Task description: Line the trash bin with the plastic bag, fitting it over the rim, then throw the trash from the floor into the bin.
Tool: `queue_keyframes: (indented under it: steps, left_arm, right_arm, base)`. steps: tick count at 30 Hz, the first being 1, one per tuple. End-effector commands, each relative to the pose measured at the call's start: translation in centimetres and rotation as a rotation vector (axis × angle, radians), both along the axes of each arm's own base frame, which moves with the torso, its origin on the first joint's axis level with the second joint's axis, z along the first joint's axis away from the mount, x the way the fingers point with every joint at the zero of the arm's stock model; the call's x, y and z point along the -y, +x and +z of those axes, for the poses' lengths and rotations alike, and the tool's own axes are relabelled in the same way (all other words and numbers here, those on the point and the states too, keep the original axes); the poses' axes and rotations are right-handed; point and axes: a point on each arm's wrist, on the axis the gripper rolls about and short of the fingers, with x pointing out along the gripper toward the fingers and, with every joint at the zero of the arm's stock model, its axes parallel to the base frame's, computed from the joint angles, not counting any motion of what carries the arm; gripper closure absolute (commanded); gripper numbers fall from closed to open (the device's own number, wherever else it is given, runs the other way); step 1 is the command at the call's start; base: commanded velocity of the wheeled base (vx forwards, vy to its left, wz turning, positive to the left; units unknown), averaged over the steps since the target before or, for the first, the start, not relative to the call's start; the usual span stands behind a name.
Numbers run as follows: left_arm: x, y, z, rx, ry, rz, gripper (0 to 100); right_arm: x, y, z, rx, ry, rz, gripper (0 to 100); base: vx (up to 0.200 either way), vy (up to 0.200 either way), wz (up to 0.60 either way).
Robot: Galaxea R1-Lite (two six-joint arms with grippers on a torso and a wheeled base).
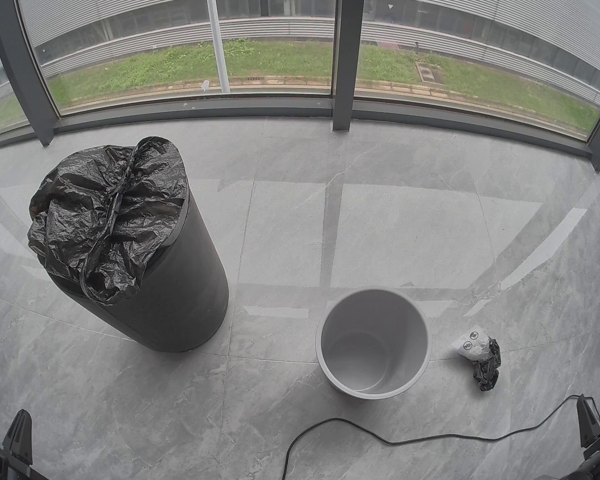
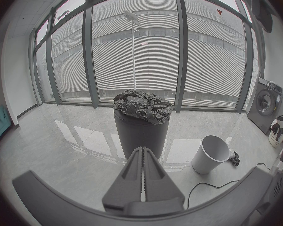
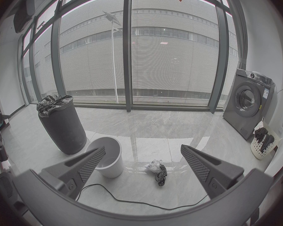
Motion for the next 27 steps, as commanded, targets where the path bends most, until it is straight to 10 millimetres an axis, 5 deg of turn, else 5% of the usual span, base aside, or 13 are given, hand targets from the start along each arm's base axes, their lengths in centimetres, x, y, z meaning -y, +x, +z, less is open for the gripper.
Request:
queue_keyframes:
  steps: [1,9,27]
  left_arm:
    - [0.0,0.0,-0.52,0.0,0.0,0.0,100]
    - [-0.02,0.0,-0.52,0.0,-0.005,0.011,100]
    - [-0.03,0.0,-0.52,0.0,-0.008,0.013,100]
  right_arm:
    - [0.0,0.01,-0.48,-0.002,-0.003,0.001,0]
    - [0.0,0.02,-0.48,-0.003,0.0,0.001,0]
    - [0.0,0.02,-0.5,-0.005,0.0,0.001,0]
  base:
    - [0.0,0.0,0.0]
    - [0.0,0.0,0.0]
    - [0.0,0.2,0.0]
